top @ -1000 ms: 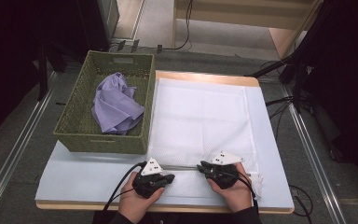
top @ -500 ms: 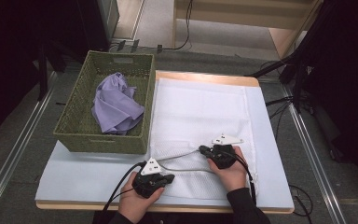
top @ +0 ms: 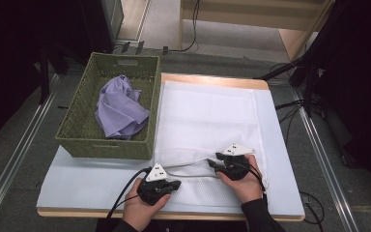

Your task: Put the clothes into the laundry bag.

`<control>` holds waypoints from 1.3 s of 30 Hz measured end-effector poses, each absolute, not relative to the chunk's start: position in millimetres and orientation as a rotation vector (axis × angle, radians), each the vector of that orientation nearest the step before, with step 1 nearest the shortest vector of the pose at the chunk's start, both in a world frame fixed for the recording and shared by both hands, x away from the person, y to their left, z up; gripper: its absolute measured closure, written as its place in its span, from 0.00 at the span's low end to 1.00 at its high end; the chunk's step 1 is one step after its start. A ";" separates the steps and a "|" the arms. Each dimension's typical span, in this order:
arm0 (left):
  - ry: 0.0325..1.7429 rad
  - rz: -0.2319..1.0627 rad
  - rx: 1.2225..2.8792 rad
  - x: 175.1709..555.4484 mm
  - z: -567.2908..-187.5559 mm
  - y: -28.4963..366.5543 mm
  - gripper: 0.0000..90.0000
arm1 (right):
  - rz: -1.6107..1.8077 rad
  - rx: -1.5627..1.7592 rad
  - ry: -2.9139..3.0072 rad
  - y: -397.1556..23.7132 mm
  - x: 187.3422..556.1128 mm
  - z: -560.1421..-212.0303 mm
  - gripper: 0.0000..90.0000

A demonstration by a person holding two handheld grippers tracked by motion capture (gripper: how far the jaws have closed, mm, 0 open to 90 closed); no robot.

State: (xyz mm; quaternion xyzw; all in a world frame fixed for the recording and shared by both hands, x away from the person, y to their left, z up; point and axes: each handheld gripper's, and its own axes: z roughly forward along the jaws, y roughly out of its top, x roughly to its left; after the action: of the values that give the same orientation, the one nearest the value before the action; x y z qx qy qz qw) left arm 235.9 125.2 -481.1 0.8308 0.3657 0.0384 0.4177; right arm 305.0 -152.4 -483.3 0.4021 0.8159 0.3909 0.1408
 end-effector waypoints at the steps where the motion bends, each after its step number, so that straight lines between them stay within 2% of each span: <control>1: 0.918 0.096 2.084 235.9 -481.0 125.2 1.00 | 1.113 1.156 2.363 -152.3 304.1 -482.7 0.56; 4: 0.916 0.097 2.086 235.9 -481.0 125.4 1.00 | 1.106 1.185 2.379 -151.1 304.5 -481.8 0.45; 10: 0.916 0.100 2.085 235.5 -481.2 125.2 1.00 | 1.080 1.134 2.328 -147.3 296.4 -486.9 0.43; 12: 0.916 0.101 2.085 235.4 -481.2 125.2 1.00 | 1.086 1.139 2.323 -148.6 296.0 -486.7 0.49; 16: 0.916 0.100 2.086 235.6 -481.2 125.3 1.00 | 1.088 1.151 2.296 -149.9 294.4 -486.2 0.71; 17: 0.916 0.098 2.086 235.7 -481.1 125.4 1.00 | 1.084 1.155 2.293 -149.8 294.3 -486.0 0.73; 21: 0.917 0.095 2.084 235.9 -481.2 125.4 1.00 | 1.098 1.245 2.264 -155.2 297.9 -484.5 0.97; 23: 0.917 0.094 2.084 235.9 -481.2 125.4 1.00 | 1.116 1.239 2.272 -156.7 297.8 -484.5 1.00; 37: 0.932 0.076 2.069 236.7 -481.4 126.0 1.00 | 1.338 1.175 2.123 -159.5 283.8 -442.1 1.00; 39: 0.922 0.070 2.070 236.1 -481.0 126.1 0.97 | 1.349 1.169 2.116 -159.8 283.2 -438.8 1.00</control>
State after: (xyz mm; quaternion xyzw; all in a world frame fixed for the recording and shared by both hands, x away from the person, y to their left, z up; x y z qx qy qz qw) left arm 236.1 126.1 -481.0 0.8271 0.3686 0.0279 0.4234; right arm 283.2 -159.8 -438.8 0.4151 0.7511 0.4787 0.1853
